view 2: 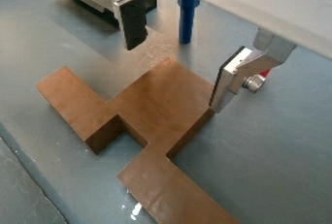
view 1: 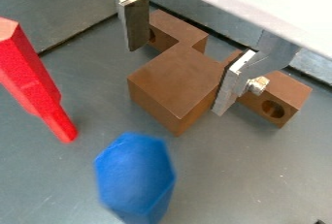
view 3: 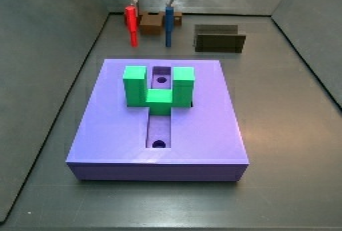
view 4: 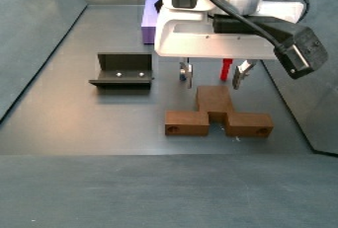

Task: Pick up the brown object. Move up. Place the brown object on the fixture. Regrasp the brown object. Move to above the board. Insert the brown object.
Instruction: Pick up the brown object.

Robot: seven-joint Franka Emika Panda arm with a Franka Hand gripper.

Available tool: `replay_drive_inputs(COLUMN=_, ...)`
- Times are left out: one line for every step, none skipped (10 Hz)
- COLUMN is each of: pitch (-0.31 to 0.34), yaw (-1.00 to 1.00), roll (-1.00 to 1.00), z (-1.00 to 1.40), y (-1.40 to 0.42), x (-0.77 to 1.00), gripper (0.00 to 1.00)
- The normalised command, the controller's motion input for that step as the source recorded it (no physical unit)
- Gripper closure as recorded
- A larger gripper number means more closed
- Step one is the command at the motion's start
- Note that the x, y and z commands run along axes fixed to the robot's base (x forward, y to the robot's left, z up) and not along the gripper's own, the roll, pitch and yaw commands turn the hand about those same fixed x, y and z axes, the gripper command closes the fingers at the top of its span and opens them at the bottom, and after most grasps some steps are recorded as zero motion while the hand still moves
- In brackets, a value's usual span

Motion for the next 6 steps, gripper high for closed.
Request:
replay_drive_inputs(pitch=-0.044, yaw=-0.06, roll=-0.41, z=-0.28, y=0.00, x=0.00, gripper=0.00)
replay_drive_inputs(pitch=-0.074, yaw=-0.04, roll=-0.30, z=-0.47, y=0.00, x=0.00, gripper=0.00)
replay_drive_inputs(pitch=-0.076, yaw=-0.03, roll=-0.29, z=-0.45, y=0.00, x=0.00, gripper=0.00)
replay_drive_inputs(pitch=-0.039, yaw=0.00, roll=-0.15, z=-0.32, y=0.00, x=0.00, gripper=0.00)
replay_drive_inputs(pitch=0.000, yaw=0.00, roll=0.00, z=-0.27, y=-0.02, x=0.12, gripper=0.00)
replay_drive_inputs(pitch=0.000, yaw=0.00, roll=0.00, z=-0.26, y=-0.05, x=0.14, gripper=0.00)
